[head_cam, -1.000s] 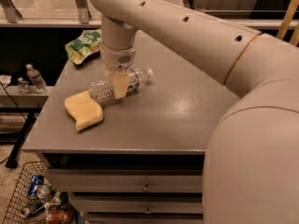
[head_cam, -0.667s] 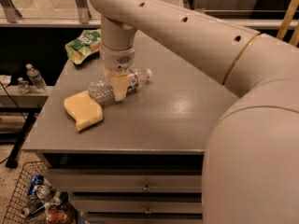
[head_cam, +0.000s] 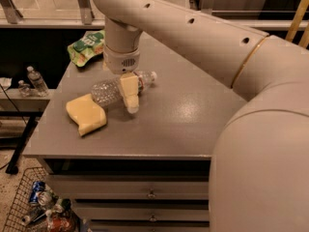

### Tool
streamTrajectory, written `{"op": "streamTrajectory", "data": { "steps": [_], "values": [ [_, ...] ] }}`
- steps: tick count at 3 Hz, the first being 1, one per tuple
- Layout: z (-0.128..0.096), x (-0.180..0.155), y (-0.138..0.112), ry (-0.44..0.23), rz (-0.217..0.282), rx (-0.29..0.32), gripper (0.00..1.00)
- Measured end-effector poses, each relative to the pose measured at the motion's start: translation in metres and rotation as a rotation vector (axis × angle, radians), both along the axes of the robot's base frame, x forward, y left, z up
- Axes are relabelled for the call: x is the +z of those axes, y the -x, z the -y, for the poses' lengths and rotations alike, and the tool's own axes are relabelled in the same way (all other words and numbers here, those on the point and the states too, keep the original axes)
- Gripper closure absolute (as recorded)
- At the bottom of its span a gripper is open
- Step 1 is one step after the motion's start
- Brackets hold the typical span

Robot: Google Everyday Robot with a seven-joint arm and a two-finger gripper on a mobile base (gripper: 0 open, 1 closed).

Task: Move water bottle near sponge

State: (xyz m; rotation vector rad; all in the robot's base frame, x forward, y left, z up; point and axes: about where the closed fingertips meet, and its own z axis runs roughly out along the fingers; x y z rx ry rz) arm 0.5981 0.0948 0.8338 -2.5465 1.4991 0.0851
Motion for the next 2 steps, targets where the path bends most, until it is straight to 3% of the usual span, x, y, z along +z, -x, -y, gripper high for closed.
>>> {"op": "streamTrajectory", "data": {
  "steps": [1, 2],
  "values": [
    [0.038, 0.016, -0.001, -0.057, 0.026, -0.09, 0.0],
    [0.092, 0.038, 0.007, -0.102, 0.092, -0.223, 0.0]
  ]
}}
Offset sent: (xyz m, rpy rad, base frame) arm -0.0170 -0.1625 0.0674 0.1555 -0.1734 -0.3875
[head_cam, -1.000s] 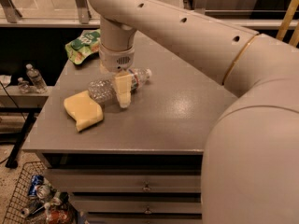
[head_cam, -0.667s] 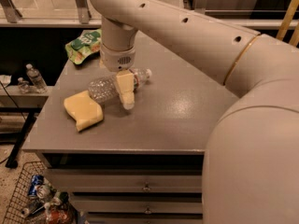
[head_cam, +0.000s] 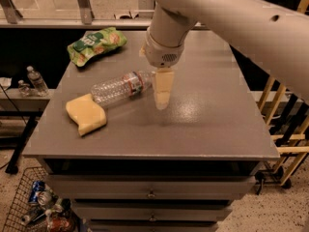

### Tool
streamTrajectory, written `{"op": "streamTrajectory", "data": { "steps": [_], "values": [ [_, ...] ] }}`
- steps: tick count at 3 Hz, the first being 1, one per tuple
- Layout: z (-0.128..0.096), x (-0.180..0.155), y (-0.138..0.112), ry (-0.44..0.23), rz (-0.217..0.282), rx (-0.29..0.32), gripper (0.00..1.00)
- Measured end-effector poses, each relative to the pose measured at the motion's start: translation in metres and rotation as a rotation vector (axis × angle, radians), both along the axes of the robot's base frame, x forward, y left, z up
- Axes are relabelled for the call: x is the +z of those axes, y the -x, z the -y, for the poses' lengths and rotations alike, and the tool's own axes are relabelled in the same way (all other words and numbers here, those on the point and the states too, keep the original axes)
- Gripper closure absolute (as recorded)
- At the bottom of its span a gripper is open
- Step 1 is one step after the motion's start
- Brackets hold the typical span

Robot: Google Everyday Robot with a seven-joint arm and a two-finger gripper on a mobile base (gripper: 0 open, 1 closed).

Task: Move water bottle near sponge

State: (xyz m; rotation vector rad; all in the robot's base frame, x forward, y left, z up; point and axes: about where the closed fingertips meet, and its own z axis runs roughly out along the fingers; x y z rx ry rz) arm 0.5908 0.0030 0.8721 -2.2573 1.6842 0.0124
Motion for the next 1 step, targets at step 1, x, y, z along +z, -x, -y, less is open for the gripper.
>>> {"op": "streamTrajectory", "data": {
  "steps": [1],
  "values": [
    [0.0081, 0.002, 0.0001, -0.002, 0.007, -0.015, 0.0]
  ]
}}
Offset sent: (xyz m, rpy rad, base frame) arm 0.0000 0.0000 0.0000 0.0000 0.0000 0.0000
